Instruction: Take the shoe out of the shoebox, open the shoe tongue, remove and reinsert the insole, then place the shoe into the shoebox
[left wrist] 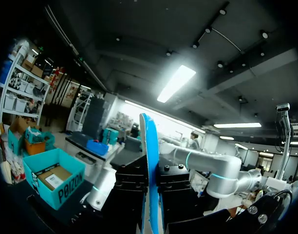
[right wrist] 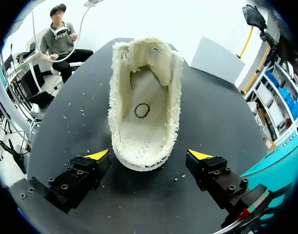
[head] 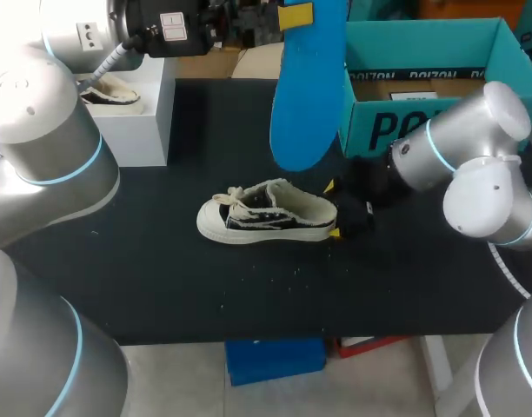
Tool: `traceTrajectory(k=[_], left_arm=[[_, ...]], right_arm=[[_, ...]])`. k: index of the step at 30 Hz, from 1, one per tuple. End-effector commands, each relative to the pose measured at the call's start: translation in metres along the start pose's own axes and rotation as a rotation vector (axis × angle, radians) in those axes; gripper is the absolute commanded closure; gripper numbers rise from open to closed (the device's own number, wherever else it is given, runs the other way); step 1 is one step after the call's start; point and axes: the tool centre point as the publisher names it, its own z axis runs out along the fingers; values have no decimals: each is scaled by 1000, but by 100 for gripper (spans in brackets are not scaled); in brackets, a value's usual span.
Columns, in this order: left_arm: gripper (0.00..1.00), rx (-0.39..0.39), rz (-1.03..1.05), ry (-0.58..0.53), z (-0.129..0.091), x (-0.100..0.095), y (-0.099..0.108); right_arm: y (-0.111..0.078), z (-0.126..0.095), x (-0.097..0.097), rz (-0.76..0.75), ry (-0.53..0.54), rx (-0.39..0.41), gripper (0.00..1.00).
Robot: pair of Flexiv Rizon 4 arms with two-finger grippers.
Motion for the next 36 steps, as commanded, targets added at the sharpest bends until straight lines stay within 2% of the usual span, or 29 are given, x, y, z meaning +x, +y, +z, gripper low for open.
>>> traceTrajectory(k=[1,11,14,23,31,33,36], left_arm=[[100,-1,0,-2,1,0,0],[100,-1,0,-2,1,0,0],[100,-1,0,-2,1,0,0],[100,-1,0,-2,1,0,0],[100,-1,0,-2,1,0,0],[100,-1,0,-2,1,0,0],[100,-1,0,-2,1,0,0]], right_arm=[[5,2,0,5,-2,139,0],[5,2,0,5,-2,139,0],[-2,-3,-1,15,40,143,0],[3,4,1,3,87,173,0],[15,5,-1,12,67,290,0],[18,5,0,3,60,340,0],[22,3,0,7,61,340,0]])
